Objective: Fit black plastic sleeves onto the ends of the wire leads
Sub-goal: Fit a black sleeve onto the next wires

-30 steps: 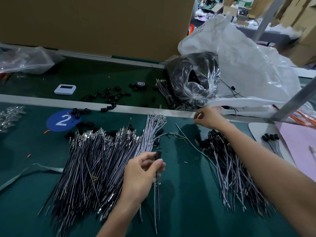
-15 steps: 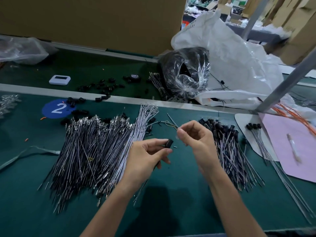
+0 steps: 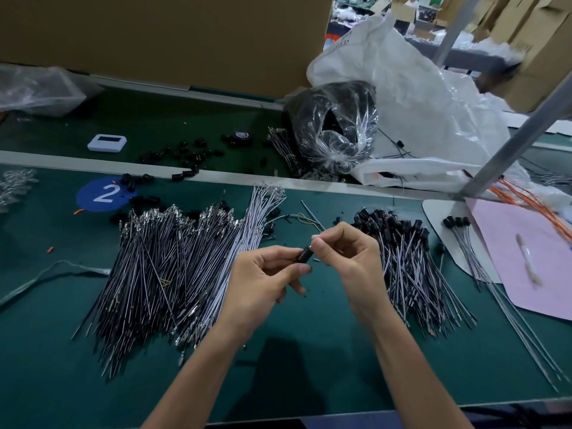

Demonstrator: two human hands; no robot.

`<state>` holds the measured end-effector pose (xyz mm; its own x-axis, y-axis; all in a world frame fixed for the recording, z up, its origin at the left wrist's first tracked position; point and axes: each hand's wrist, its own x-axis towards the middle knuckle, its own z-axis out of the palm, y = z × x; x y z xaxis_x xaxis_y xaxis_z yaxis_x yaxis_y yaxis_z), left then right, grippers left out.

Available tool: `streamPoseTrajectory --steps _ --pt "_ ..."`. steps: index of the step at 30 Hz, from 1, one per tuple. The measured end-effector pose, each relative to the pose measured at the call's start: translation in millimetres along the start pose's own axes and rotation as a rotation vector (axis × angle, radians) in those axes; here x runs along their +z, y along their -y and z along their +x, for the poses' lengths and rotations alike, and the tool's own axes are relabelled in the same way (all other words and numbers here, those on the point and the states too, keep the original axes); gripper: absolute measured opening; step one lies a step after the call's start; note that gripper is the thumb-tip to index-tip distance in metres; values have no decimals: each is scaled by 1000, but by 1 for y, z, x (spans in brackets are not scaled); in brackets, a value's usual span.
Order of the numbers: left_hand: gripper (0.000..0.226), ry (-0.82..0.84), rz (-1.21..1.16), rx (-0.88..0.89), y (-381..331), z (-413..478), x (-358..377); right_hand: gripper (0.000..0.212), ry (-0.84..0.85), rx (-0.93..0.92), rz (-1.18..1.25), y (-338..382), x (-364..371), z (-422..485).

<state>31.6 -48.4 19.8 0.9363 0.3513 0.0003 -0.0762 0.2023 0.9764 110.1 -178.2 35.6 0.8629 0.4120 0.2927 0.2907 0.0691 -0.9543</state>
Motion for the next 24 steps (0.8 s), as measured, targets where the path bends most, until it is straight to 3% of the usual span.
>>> streamPoseTrajectory --steps 10,17,24 --pt "36 34 254 165 -1 -1 -10 14 120 85 -186 5 -7 7" --pt "41 73 301 212 2 1 -11 18 137 108 -111 6 -7 5" --pt "29 46 536 406 6 6 -16 19 76 190 -11 1 -3 3"
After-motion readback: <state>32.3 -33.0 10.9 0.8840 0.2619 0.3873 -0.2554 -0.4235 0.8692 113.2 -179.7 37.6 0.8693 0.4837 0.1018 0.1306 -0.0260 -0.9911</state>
